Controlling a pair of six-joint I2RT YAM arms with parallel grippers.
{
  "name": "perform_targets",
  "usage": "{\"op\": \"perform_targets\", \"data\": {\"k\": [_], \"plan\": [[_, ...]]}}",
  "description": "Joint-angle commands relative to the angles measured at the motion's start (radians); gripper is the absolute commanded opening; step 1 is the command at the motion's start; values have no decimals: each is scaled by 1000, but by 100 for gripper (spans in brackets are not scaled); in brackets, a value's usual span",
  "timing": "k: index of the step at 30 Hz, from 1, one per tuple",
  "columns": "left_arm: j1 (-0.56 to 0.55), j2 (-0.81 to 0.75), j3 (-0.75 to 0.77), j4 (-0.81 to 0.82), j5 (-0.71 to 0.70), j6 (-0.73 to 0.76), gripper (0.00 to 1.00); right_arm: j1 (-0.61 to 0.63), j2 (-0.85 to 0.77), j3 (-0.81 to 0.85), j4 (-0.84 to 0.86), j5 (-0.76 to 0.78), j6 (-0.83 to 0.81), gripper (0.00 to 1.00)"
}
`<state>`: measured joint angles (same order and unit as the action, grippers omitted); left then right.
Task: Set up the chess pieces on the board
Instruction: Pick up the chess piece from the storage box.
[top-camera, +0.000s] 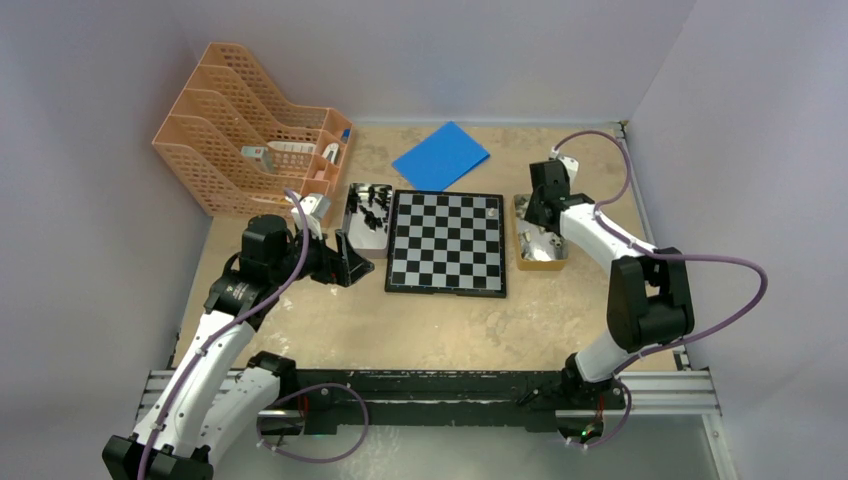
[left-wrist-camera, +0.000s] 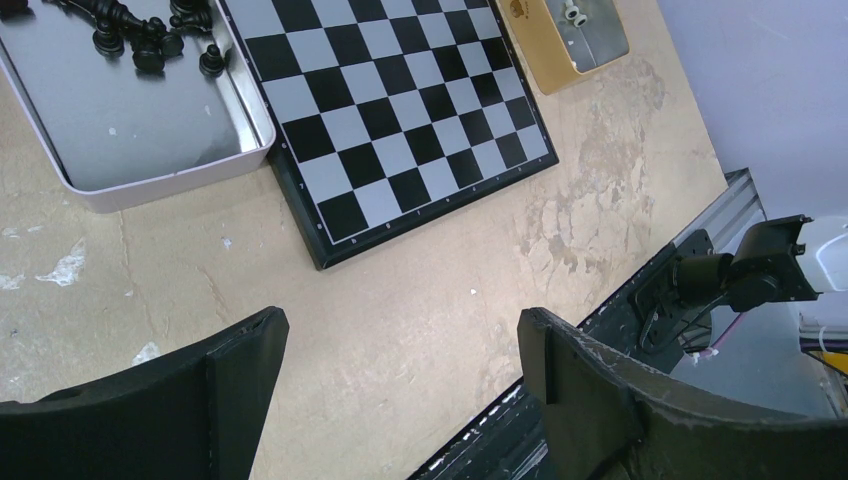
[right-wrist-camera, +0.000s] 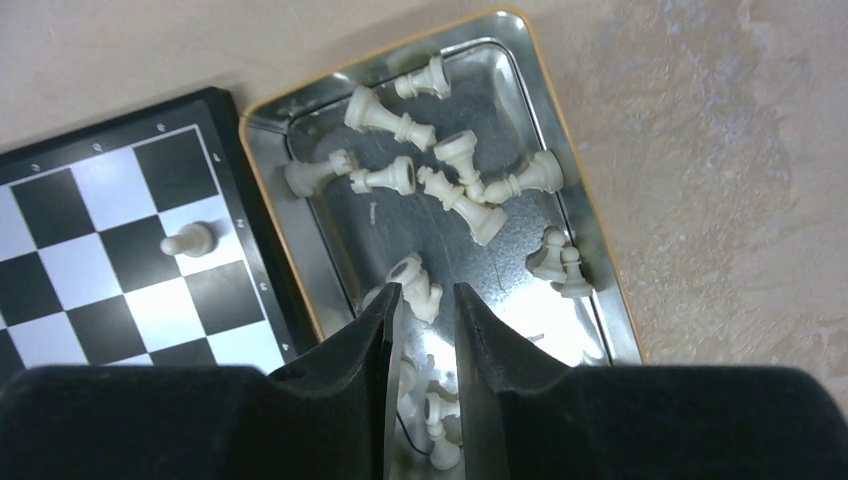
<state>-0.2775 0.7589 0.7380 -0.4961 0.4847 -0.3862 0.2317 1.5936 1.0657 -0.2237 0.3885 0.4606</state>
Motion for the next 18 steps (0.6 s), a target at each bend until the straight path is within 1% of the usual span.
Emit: {"op": "perform_targets", "data": {"k": [1, 9, 18], "plan": [[-5, -10, 3, 23, 12, -13, 86, -37, -21, -37, 58, -88, 14, 28], [-5, -10, 1, 22, 13, -13, 86, -51, 4, -75, 130, -203, 24, 27], [-5, -8, 2, 21, 10, -14, 86, -51, 28, -107, 167, -254, 32, 27]]}}
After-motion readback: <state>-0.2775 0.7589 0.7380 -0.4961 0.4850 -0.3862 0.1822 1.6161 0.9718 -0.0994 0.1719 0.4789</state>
